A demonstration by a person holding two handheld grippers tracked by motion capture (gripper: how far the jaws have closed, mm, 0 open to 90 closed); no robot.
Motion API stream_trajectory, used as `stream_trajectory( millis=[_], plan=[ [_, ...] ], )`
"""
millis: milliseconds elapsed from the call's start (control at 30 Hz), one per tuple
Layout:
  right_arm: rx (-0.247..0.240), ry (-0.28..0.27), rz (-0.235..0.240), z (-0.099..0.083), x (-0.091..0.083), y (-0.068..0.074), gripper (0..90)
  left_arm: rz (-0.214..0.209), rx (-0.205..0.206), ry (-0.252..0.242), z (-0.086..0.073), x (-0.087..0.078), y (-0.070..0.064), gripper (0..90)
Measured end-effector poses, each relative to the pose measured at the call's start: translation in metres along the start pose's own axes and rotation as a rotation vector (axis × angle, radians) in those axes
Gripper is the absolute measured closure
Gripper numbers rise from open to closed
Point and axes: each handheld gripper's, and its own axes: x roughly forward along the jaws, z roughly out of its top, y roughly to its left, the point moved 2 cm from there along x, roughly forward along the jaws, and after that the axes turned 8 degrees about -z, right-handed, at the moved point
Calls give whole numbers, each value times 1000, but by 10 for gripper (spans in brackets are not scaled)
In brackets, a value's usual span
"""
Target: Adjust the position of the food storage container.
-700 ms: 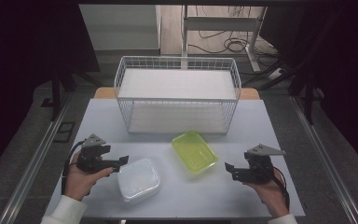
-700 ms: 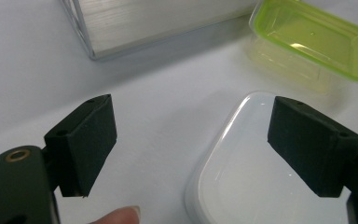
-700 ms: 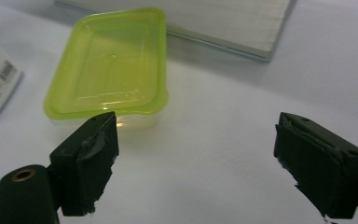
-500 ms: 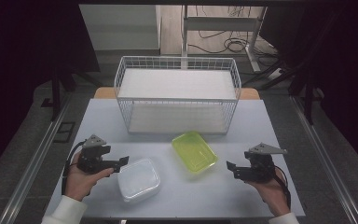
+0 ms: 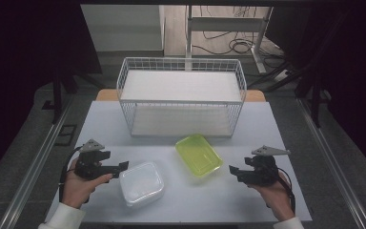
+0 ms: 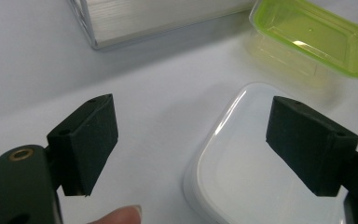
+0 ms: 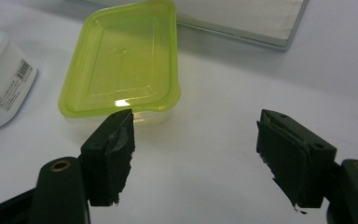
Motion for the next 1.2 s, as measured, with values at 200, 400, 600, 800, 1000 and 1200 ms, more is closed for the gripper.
stream_trajectory(
  millis=[200, 400, 600, 800, 1000, 1200],
  plan=[
    [16, 12, 4, 0, 0, -3, 295, -2, 4, 18, -1, 3, 0, 167],
    [21, -3, 12, 3, -3, -5, 321, -11, 10, 20, 1, 5, -4, 167],
    [4, 6, 33, 12, -4, 7, 370, -18, 16, 19, 3, 3, -8, 174],
    [-20, 20, 68, 21, 1, 21, 410, -30, 10, 20, 3, 3, -8, 172],
    [-74, 59, 126, 32, 10, 46, 443, -32, 2, 18, 3, 2, -8, 172],
    [-112, 85, 171, 46, 23, 68, 497, -40, -1, 24, 3, 4, -8, 176]
  ],
)
